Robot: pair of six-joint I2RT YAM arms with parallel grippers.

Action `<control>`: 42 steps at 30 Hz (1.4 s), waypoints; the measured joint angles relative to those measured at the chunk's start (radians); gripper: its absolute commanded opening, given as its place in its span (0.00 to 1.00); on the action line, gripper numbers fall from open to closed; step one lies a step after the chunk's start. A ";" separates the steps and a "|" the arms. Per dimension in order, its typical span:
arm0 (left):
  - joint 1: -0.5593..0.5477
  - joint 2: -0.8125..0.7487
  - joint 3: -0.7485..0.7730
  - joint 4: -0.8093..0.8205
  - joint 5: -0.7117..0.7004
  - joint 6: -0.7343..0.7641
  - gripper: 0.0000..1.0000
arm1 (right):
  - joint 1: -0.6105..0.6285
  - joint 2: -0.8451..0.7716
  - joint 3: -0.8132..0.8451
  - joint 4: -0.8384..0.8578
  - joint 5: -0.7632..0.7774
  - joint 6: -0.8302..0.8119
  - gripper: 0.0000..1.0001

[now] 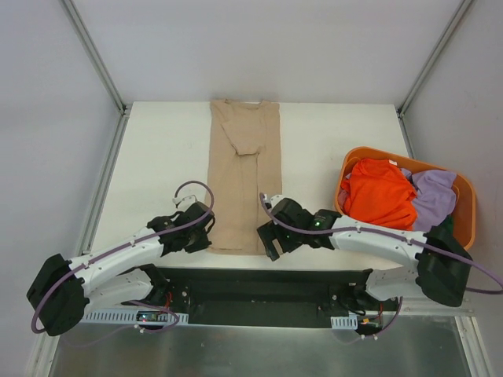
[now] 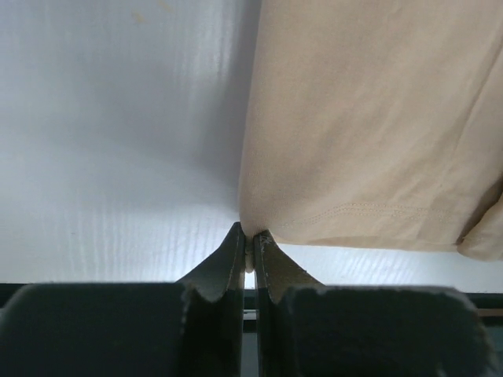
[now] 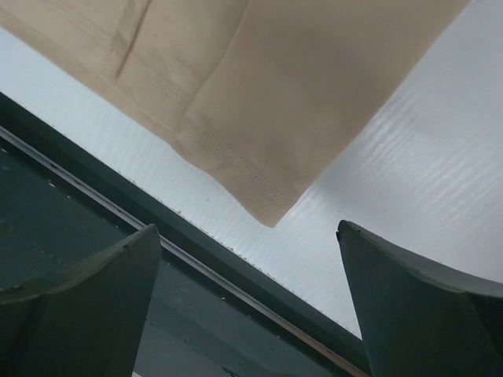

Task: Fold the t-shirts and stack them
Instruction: Rotate the tshirt 90 degrees, then grab the bottom of the folded rectangular tshirt with both arms

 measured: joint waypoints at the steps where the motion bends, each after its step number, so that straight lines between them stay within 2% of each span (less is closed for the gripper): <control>1: 0.000 -0.003 -0.002 -0.009 -0.005 0.000 0.00 | 0.021 0.023 0.002 0.000 0.000 -0.006 0.93; 5: 0.000 -0.004 -0.004 -0.034 -0.018 0.003 0.00 | 0.071 0.111 0.016 -0.001 0.000 -0.026 0.83; 12: 0.000 0.002 -0.005 -0.045 -0.021 0.002 0.00 | 0.077 0.215 0.045 0.000 0.021 -0.051 0.60; 16: 0.000 0.002 -0.005 -0.046 -0.021 0.002 0.00 | 0.077 0.262 0.051 0.003 0.018 -0.061 0.41; 17: 0.000 0.002 -0.005 -0.046 -0.021 0.002 0.00 | 0.077 0.270 0.051 0.003 0.017 -0.063 0.33; 23: 0.000 -0.013 -0.005 -0.079 -0.021 -0.013 0.00 | 0.085 0.277 0.056 0.001 0.014 -0.061 0.11; 29: 0.000 -0.073 0.002 -0.205 0.005 -0.052 0.00 | 0.148 0.255 0.056 -0.004 -0.049 -0.050 0.03; 37: -0.027 -0.384 -0.042 -0.317 0.143 -0.088 0.00 | 0.292 0.188 0.056 -0.047 -0.123 0.024 0.02; 42: -0.026 -0.509 -0.043 -0.328 0.137 -0.089 0.00 | 0.305 0.164 0.068 -0.081 -0.116 0.042 0.01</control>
